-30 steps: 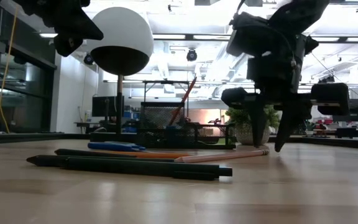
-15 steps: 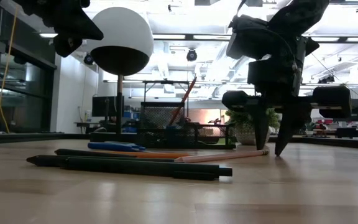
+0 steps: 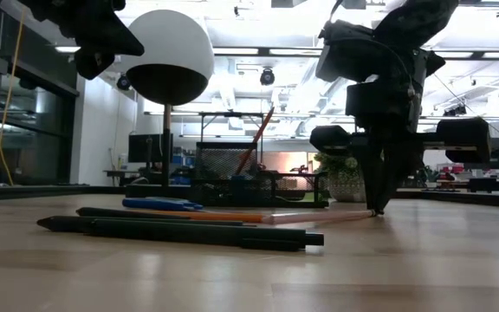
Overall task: Pick and place office supplies into organizer
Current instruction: Put the pink pencil into the desk organizer
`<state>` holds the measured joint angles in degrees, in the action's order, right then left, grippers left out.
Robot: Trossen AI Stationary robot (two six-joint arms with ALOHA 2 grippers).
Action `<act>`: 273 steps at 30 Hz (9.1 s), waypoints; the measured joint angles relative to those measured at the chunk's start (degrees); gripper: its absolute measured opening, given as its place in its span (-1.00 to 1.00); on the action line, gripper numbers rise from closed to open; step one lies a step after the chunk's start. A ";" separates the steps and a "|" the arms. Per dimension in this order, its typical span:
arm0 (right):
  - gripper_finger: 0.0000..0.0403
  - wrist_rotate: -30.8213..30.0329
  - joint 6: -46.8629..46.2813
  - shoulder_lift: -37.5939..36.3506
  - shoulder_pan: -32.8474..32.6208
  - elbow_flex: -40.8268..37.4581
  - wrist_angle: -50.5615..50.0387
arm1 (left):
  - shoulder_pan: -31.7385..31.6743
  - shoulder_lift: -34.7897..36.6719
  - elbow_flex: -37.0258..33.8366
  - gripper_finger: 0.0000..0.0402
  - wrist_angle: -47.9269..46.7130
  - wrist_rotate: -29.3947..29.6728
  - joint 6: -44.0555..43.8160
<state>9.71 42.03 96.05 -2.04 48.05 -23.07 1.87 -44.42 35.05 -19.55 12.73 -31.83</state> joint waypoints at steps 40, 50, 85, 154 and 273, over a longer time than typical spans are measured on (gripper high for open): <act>-1.00 1.86 -2.67 -0.04 0.17 8.63 -7.56 | 0.00 0.02 0.00 -1.00 -0.04 1.59 0.02; -1.00 4.28 -4.54 -0.04 0.13 8.63 -8.07 | 0.02 0.02 0.00 -1.00 -0.07 1.53 0.01; -1.00 20.53 -13.41 -2.60 7.07 18.38 -16.61 | 0.02 0.02 -0.01 -1.00 -1.23 1.51 1.81; -1.00 11.62 -25.63 -2.14 13.35 39.09 -43.51 | 0.01 -0.13 -0.02 -1.00 -1.56 3.41 7.37; -1.00 -8.69 -41.95 2.42 14.82 15.62 43.79 | 0.00 -0.13 -0.02 -1.00 -4.00 -0.15 10.32</act>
<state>1.01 0.08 98.47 12.78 63.67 20.72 1.87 -44.56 35.03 -23.55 12.58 -21.52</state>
